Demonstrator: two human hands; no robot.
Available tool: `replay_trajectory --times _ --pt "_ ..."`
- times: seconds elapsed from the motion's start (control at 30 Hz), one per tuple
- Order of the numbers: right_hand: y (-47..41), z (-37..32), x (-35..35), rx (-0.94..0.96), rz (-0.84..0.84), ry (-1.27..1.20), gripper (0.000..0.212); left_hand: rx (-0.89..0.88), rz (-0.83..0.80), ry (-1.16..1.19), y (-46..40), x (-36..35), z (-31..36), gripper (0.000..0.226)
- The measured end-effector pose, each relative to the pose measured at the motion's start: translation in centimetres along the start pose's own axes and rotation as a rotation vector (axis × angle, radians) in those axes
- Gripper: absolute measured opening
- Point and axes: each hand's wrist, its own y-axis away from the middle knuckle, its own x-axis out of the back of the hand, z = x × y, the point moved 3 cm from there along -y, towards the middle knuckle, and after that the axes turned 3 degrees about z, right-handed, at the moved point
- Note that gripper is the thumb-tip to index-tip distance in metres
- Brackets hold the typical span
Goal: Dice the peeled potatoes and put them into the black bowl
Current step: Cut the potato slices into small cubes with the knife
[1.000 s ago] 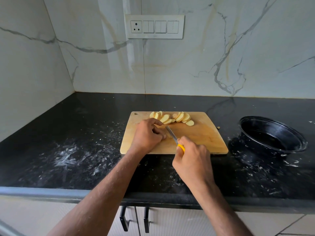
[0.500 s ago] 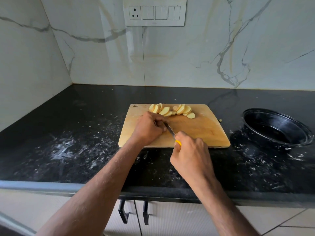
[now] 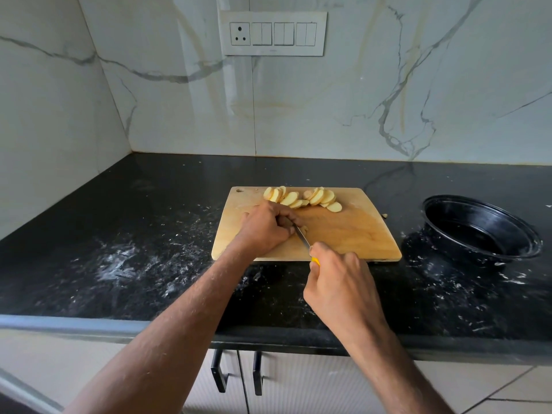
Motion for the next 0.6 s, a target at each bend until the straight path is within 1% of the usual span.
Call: replay_trajectory --times 0.2,0.33,0.4,0.5,0.6 --pt "1.1 1.5 1.4 -0.011 0.037 -0.024 0.012 -0.013 -0.003 0.004 0.3 0.2 0.2 0.036" --pt "0.5 3.3 2.6 -0.046 0.188 -0.111 0.008 -0.060 0.017 -0.010 0.6 0.2 0.2 0.034" --pt "-0.1 3.6 2.5 -0.050 0.242 -0.146 0.007 -0.086 -0.009 -0.024 0.8 0.4 0.3 0.035" --pt "-0.7 3.9 1.7 -0.063 0.269 -0.149 0.007 -0.162 -0.069 -0.058 1.0 0.6 1.0 0.033" --pt "-1.0 4.2 1.2 -0.074 0.284 -0.143 0.006 -0.246 -0.122 -0.194 1.1 0.6 2.1 0.028"
